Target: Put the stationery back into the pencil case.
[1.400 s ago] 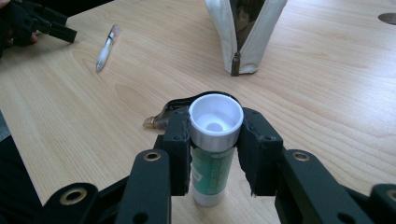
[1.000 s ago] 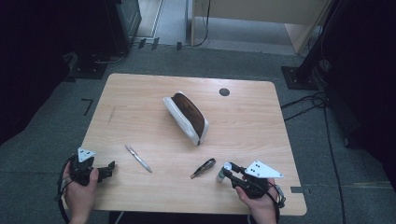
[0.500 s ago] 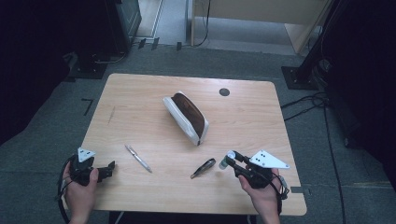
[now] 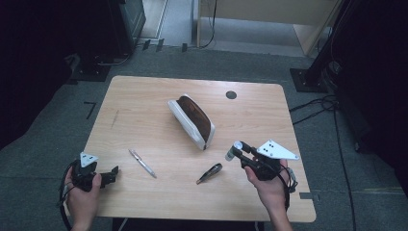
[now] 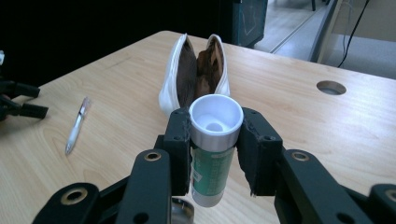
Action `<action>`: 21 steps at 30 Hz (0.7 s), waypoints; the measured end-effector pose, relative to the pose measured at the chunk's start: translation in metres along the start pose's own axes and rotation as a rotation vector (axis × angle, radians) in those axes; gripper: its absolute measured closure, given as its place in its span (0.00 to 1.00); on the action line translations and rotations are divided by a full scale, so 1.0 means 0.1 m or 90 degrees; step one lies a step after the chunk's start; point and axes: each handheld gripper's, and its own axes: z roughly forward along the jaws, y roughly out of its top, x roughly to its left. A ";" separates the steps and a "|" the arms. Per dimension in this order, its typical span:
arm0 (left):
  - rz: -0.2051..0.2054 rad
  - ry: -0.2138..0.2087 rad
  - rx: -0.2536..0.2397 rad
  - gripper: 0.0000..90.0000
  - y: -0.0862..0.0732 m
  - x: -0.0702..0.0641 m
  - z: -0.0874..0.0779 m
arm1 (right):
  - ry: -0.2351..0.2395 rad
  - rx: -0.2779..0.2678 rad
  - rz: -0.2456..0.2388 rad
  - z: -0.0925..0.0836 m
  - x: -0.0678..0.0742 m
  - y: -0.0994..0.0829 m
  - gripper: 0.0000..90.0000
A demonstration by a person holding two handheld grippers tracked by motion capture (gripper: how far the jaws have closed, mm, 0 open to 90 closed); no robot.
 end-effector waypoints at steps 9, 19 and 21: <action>0.000 0.000 0.000 0.00 0.00 0.00 0.00 | 0.006 -0.016 -0.007 0.16 0.02 0.20 0.74; 0.001 0.000 0.001 0.00 0.00 0.00 0.00 | 0.019 -0.025 -0.013 0.38 0.05 0.38 0.74; -0.001 0.000 -0.001 0.00 0.00 0.00 0.00 | 0.019 -0.027 -0.014 0.40 0.05 0.39 0.74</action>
